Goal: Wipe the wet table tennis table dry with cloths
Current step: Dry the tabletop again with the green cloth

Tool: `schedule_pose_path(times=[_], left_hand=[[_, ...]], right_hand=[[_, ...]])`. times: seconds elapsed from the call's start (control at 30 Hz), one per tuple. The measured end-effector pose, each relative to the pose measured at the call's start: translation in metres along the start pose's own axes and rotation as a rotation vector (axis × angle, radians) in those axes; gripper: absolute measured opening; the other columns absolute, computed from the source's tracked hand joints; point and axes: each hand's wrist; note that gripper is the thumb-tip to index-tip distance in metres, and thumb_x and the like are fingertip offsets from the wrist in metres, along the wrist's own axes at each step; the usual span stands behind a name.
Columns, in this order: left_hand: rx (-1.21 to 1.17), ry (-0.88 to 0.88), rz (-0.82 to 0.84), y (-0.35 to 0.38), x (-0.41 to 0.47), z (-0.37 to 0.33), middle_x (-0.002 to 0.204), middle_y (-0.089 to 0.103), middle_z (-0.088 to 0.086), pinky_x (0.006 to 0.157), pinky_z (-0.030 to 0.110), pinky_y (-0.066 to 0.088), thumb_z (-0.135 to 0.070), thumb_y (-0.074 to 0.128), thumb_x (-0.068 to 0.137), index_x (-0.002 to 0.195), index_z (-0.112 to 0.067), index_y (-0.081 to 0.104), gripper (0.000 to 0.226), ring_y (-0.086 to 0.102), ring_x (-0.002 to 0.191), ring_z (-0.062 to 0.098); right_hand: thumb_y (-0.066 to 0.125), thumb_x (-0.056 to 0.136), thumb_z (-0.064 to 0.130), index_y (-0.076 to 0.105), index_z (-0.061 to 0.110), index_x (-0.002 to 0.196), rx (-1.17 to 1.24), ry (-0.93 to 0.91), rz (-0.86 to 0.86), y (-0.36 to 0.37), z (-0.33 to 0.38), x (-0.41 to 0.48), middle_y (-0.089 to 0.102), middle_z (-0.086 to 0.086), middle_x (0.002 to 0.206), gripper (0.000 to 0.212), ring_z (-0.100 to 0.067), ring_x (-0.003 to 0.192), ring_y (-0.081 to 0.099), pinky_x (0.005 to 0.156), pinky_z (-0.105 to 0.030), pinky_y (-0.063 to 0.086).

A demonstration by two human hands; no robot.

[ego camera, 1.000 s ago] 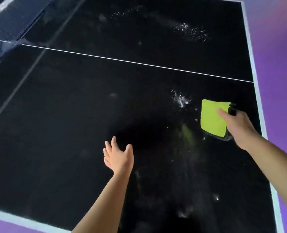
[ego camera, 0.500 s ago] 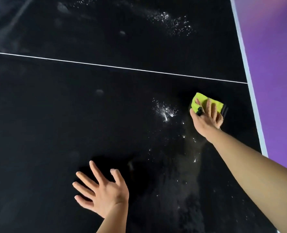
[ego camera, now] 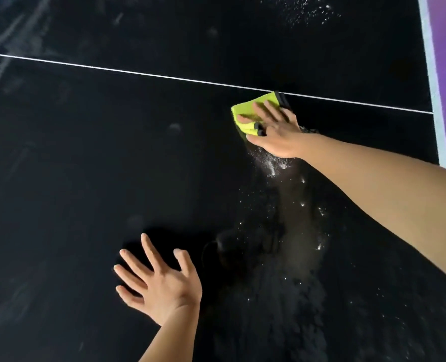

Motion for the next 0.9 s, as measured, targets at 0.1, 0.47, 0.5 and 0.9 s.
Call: schedule_pose_path(times=[0.1, 0.47, 0.5, 0.9], left_hand=[[0.001, 0.0, 0.002, -0.001, 0.0, 0.0, 0.169, -0.013, 0.002, 0.123, 0.051, -0.008, -0.059, 0.02, 0.093, 0.158, -0.043, -0.007, 0.072, -0.02, 0.153, 0.023], [-0.024, 0.034, 0.036, -0.001, 0.0, 0.0, 0.169, -0.013, 0.005, 0.122, 0.054, -0.009, -0.058, 0.02, 0.094, 0.159, -0.04, -0.006, 0.072, -0.019, 0.153, 0.029], [-0.027, 0.036, 0.043, -0.001, 0.001, 0.0, 0.168, -0.014, 0.005, 0.122, 0.055, -0.009, -0.058, 0.019, 0.094, 0.159, -0.04, -0.007, 0.072, -0.02, 0.153, 0.029], [-0.085, 0.105, 0.137, -0.006, 0.002, 0.007, 0.167, -0.017, 0.012, 0.12, 0.06, -0.011, -0.055, 0.016, 0.095, 0.159, -0.035, -0.009, 0.072, -0.021, 0.152, 0.037]], right_hand=[[0.016, 0.098, 0.062, -0.002, 0.049, 0.154, 0.022, -0.102, 0.032, 0.017, 0.003, -0.029, -0.029, 0.012, 0.161, 0.061, -0.006, 0.145, -0.03, 0.122, -0.043, -0.011], [0.009, 0.095, 0.064, -0.019, 0.066, 0.14, 0.014, -0.096, 0.005, 0.08, 0.053, -0.146, -0.032, 0.008, 0.16, 0.053, -0.014, 0.145, -0.034, 0.121, -0.048, -0.013], [0.007, 0.095, 0.065, -0.02, 0.066, 0.14, 0.032, -0.108, 0.013, 0.088, 0.062, -0.16, -0.034, 0.008, 0.159, 0.053, -0.013, 0.144, -0.036, 0.12, -0.048, -0.014], [0.039, 0.102, 0.047, 0.026, 0.061, 0.145, 0.548, -0.097, 0.208, 0.164, 0.198, -0.35, -0.016, 0.031, 0.159, 0.047, 0.008, 0.141, -0.031, 0.115, -0.03, -0.021]])
Point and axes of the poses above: each hand's wrist, its own x-axis towards the middle knuckle, its own y-axis out of the palm, z = x × y
